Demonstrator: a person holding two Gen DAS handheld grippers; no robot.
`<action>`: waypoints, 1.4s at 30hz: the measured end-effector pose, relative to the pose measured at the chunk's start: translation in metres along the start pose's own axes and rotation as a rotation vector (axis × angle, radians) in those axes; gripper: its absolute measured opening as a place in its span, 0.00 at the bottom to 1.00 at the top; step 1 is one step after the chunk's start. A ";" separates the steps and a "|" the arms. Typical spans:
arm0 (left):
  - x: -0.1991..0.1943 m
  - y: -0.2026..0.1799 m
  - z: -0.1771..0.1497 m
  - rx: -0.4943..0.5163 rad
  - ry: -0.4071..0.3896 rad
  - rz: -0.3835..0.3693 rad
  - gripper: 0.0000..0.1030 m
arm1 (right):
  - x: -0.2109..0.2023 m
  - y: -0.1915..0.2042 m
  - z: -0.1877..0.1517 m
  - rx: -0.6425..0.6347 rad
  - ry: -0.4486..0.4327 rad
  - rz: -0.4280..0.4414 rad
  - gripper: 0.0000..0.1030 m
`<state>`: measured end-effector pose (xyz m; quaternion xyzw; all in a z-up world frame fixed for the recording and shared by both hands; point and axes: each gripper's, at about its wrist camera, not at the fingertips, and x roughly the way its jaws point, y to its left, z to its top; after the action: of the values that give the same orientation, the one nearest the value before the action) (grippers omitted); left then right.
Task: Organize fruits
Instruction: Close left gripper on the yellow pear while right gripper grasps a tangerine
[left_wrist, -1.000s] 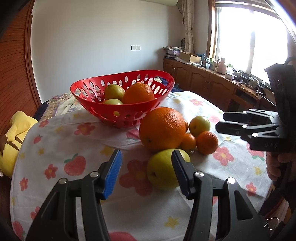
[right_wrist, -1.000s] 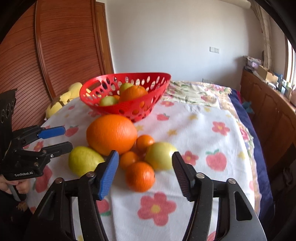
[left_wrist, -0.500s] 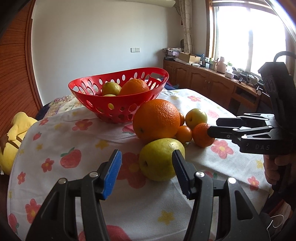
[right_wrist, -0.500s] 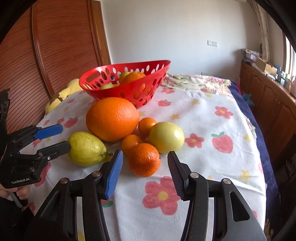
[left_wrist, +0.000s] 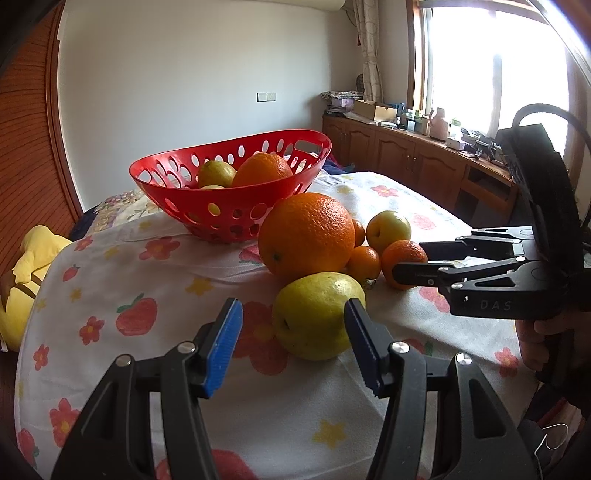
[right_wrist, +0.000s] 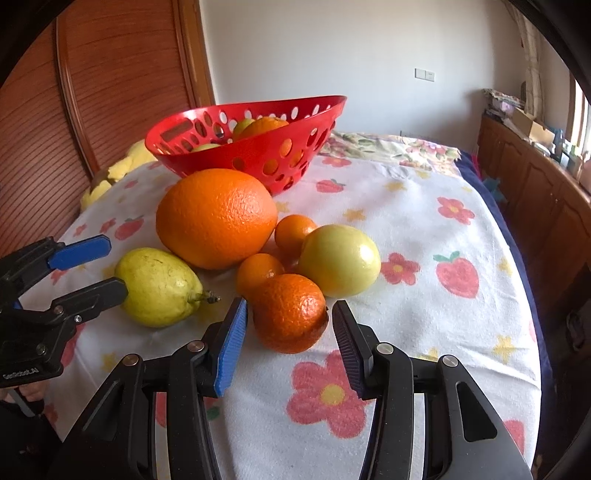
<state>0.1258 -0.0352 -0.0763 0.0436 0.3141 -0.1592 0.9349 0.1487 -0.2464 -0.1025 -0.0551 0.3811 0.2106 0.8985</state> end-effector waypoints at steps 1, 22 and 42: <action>0.000 0.000 0.000 0.000 0.001 -0.001 0.56 | 0.001 0.000 0.000 -0.001 0.006 -0.001 0.45; 0.003 -0.001 0.000 0.011 0.015 0.003 0.62 | -0.012 0.002 -0.019 -0.005 -0.016 0.015 0.40; 0.026 -0.016 0.017 0.066 0.080 -0.028 0.62 | -0.012 0.002 -0.022 -0.003 -0.029 0.021 0.41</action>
<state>0.1499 -0.0600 -0.0779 0.0763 0.3466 -0.1806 0.9173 0.1256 -0.2539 -0.1097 -0.0493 0.3681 0.2213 0.9017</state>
